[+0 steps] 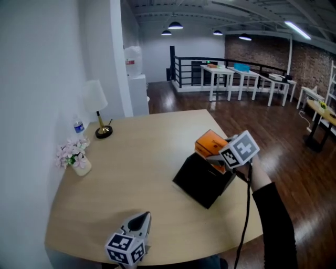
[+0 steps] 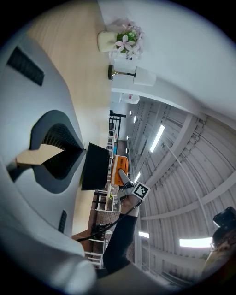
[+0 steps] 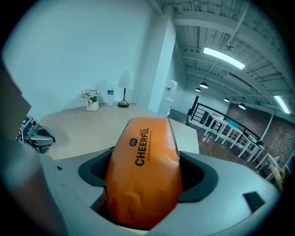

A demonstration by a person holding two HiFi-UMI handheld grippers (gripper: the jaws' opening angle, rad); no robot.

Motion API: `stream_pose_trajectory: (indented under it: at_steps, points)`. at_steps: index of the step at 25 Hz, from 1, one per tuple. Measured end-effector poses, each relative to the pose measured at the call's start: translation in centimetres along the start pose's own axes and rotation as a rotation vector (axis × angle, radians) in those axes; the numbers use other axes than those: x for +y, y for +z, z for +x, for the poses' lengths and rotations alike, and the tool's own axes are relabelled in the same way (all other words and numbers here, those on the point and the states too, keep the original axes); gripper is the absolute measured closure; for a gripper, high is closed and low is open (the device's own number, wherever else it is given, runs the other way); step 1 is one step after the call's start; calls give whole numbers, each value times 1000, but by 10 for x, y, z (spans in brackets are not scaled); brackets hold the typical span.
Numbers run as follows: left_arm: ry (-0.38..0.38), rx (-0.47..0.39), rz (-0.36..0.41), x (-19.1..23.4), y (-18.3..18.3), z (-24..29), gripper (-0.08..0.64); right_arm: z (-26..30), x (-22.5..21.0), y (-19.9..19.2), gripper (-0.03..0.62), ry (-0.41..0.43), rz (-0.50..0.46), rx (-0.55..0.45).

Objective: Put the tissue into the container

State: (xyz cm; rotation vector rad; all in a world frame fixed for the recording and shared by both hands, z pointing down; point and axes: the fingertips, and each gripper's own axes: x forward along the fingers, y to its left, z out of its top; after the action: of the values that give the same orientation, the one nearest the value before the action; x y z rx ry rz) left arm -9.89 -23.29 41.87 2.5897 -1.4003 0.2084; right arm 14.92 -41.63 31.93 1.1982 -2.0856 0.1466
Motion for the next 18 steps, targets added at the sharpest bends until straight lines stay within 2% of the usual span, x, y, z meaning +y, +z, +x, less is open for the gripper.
stream_pose_trajectory:
  at_steps: [8,14,18]
  points:
    - [-1,13,6,-1,-2,0,560,37,-4,-36,164,55,44,91]
    - [-3,18,1,1,-10,-2,560,53,5,-45,152,110,53,89]
    - [-1,23,1,1,-10,-3,560,52,-3,-45,132,100,95,61]
